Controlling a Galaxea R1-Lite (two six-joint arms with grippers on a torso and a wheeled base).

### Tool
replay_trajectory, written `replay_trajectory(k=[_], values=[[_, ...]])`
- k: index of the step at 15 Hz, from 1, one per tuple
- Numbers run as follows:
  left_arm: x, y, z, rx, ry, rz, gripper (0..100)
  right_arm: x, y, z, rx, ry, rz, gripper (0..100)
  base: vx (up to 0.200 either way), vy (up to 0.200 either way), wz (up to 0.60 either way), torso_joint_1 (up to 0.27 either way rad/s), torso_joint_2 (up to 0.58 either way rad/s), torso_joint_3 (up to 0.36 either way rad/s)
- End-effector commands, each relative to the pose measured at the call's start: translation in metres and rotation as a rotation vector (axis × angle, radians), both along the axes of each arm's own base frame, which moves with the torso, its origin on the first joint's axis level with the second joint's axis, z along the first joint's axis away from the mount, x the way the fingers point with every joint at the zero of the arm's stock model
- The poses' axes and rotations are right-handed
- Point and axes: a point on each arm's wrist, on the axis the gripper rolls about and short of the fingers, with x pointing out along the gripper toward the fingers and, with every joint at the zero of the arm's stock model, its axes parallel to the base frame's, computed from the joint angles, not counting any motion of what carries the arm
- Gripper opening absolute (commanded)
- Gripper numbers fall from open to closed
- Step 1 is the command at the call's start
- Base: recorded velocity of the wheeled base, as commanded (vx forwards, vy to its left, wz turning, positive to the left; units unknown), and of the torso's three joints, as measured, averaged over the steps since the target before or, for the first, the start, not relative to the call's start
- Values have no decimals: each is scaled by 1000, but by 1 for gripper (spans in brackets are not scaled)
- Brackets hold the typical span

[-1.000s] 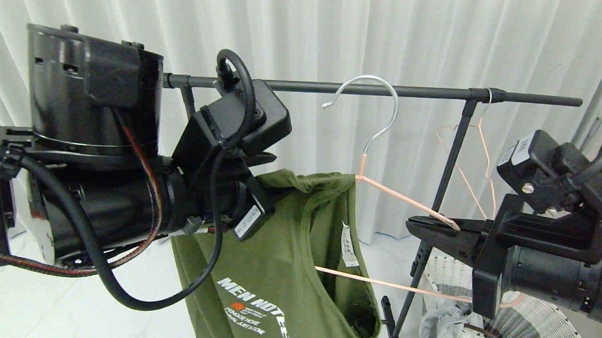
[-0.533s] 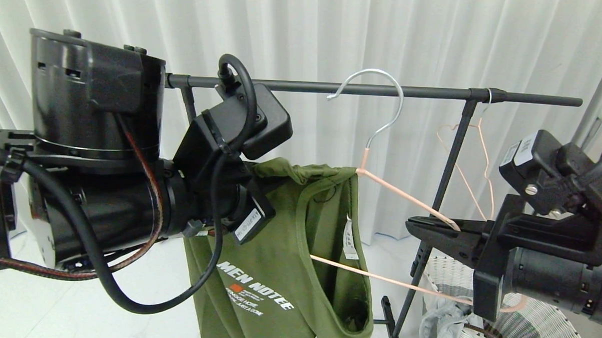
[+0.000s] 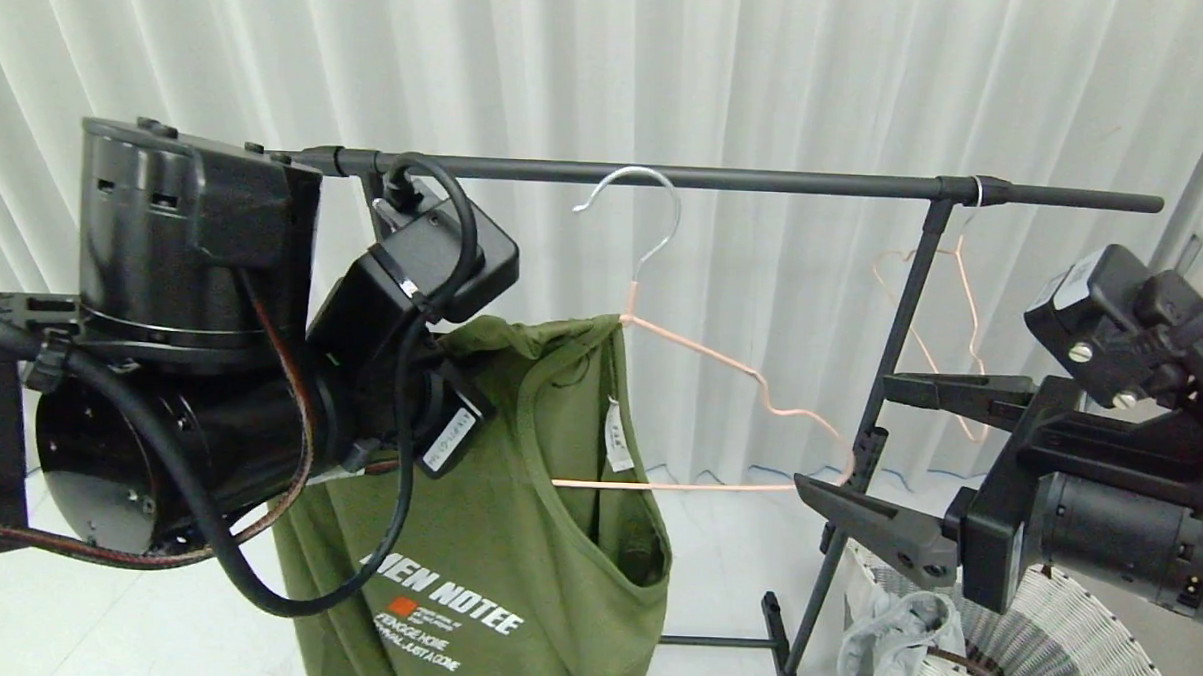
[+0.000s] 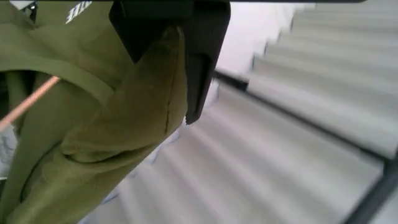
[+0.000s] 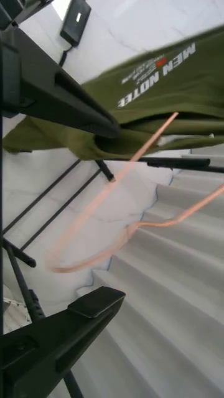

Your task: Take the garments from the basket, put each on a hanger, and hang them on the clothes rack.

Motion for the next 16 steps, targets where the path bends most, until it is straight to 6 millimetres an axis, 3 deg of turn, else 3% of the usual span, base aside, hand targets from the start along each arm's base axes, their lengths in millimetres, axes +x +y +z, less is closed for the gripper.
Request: replay_trajectory(k=[1,4,7,11,14,16], values=[[-1,2,-2,-83,20,84,0,-1,-2,-1,-1,2,-3,100,0,0,0,0,0,0],[-6,1,8,-221,-5,130,0,1,1,-5,-10,22,-1,100,0,0,0,0,0,0],[-8,2,23,-325,-107,111,0,8,17,-16,20,131,-11,100,0,0,0,0,0,0],[-8,0,34,-382,-177,92,0,17,31,-26,38,179,-26,100,0,0,0,0,0,0],[-15,-5,36,-391,-176,58,0,33,52,-29,105,132,-40,100,0,0,0,0,0,0],[-17,-9,35,-390,-170,42,0,33,65,-30,107,135,-14,100,0,0,0,0,0,0]])
